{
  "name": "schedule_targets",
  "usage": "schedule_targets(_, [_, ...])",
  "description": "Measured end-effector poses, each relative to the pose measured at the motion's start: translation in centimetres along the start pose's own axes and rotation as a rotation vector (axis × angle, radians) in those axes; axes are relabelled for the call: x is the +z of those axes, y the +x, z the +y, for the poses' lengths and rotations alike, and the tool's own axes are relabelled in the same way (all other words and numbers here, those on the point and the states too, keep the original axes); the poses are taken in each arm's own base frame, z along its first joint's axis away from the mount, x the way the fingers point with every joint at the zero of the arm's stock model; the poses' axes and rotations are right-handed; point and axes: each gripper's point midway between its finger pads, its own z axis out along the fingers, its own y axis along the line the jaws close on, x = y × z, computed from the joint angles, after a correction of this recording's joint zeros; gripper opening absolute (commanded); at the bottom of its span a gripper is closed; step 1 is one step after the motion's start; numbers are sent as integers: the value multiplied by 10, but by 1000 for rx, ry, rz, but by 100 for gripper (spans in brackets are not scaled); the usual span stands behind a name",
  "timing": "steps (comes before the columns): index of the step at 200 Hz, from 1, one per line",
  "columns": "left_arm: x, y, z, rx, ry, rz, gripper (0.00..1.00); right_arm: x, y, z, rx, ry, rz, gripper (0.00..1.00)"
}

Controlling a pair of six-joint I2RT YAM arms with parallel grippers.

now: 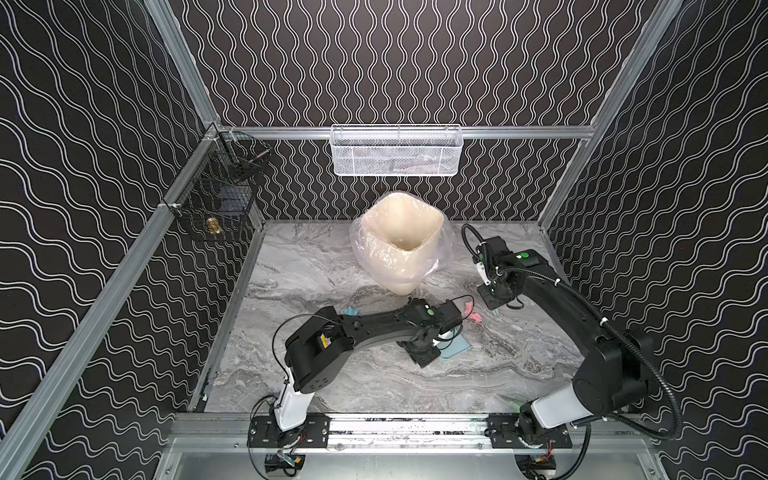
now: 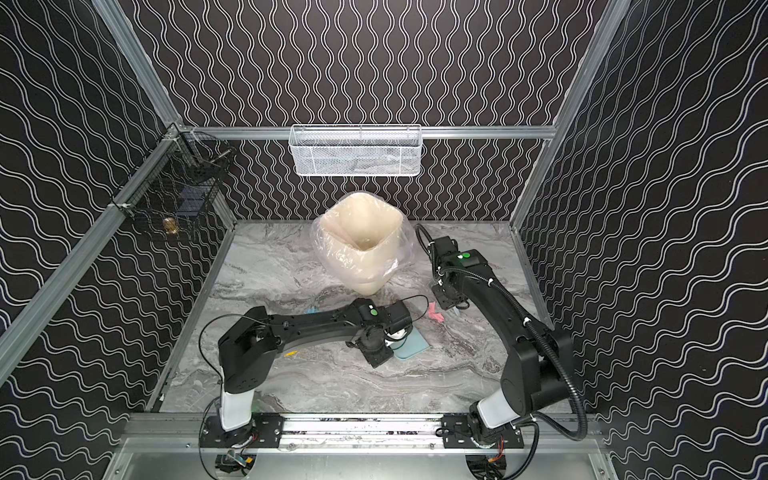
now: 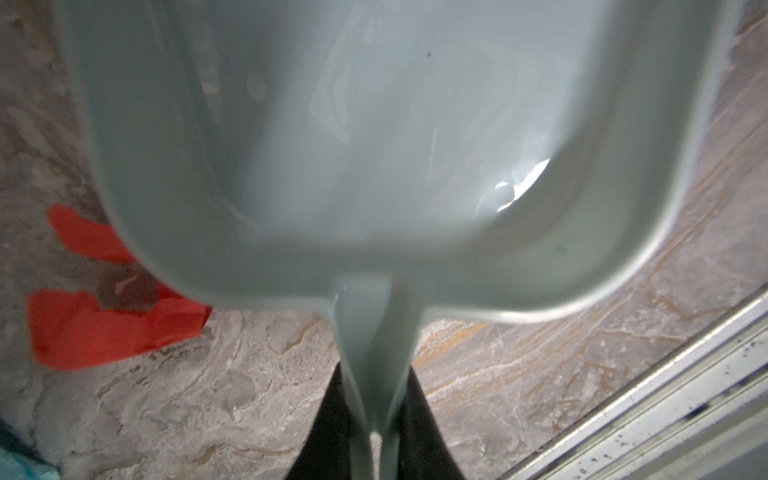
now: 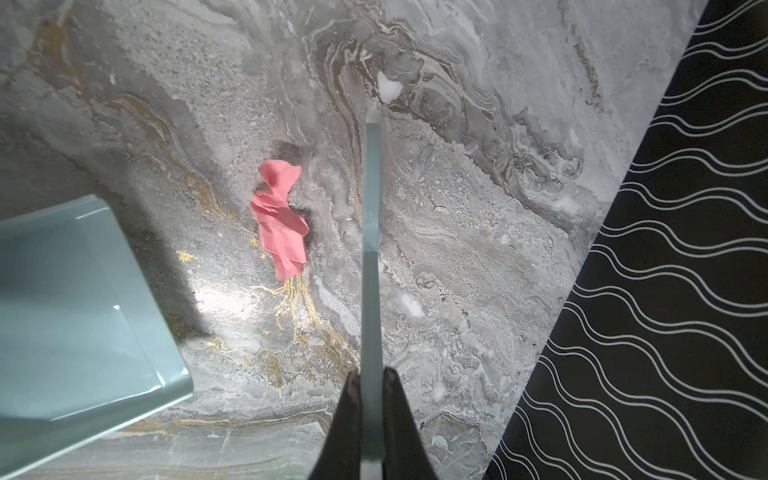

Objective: Sweep away the paper scraps from the table
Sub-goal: 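Sweep the pink scrap into the dustpan with the right-held brush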

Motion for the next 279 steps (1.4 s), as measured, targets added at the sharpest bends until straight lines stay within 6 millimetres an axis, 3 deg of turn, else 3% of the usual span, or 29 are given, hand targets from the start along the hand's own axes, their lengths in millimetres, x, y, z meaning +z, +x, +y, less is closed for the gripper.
schedule_targets(76, [11,-9,5,4,-42,80,0,-5,5,29,-43,-95,-22,0])
schedule_targets(119, [15,-12,12,-2,-71,99,0,-18,11,65,-94,-192,-40,0])
schedule_targets(186, [13,3,19,-24,-98,151,0,-34,12,74,-83,-192,-45,0])
schedule_targets(212, [22,10,23,-36,-105,168,0,-48,9,102,-126,-337,-56,0])
schedule_targets(279, [27,12,24,-66,-101,90,0,-45,-4,49,47,-322,-23,0])
